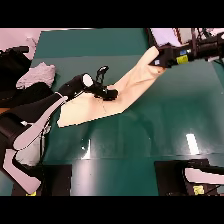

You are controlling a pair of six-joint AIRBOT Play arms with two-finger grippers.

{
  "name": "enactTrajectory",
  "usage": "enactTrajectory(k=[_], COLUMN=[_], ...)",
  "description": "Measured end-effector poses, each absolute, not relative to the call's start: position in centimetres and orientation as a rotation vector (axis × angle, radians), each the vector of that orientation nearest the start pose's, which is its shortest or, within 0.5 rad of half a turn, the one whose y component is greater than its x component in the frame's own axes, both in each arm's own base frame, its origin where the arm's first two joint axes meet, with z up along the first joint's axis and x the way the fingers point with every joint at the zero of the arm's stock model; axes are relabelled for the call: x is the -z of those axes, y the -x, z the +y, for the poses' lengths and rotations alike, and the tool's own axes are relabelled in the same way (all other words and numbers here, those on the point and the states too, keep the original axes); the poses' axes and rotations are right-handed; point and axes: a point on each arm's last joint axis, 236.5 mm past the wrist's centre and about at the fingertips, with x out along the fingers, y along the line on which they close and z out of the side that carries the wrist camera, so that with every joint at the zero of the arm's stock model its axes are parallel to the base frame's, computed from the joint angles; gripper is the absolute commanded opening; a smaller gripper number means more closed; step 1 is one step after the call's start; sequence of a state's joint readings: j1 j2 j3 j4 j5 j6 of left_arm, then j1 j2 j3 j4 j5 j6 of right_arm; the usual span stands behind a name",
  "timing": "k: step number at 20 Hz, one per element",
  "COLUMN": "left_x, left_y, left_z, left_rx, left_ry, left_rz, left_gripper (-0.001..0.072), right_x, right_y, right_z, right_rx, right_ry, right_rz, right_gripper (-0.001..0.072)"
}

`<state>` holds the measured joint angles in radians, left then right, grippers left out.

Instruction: Fold the shirts.

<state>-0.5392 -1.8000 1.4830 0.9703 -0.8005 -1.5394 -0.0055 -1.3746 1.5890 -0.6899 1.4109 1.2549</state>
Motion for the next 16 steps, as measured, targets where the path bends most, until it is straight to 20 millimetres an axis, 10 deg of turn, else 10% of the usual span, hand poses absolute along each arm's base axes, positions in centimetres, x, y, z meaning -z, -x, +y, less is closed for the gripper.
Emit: enactTrajectory(k=[8, 14, 16], left_x=[2.2, -11.1, -15.7], left_y=[-44.6, -49.0, -48.9], left_z=[-33.6, -19.8, -14.4], left_rx=[0.623, 0.431, 0.341], left_ry=[0.192, 0.121, 0.103], left_rz=[1.152, 0.922, 0.838], left_gripper=[0.0023, 0.0023, 0.0023], right_x=[-23.8, -22.3, -20.6], right_y=[-38.4, -36.0, -34.8], right_z=[24.6, 35.2, 40.8], right_rx=[-0.965, -1.173, -1.257], right_ry=[-0.313, -0.358, -0.388], right_rz=[0.887, 0.903, 0.903], right_gripper=[0.0015, 0.004, 0.0291])
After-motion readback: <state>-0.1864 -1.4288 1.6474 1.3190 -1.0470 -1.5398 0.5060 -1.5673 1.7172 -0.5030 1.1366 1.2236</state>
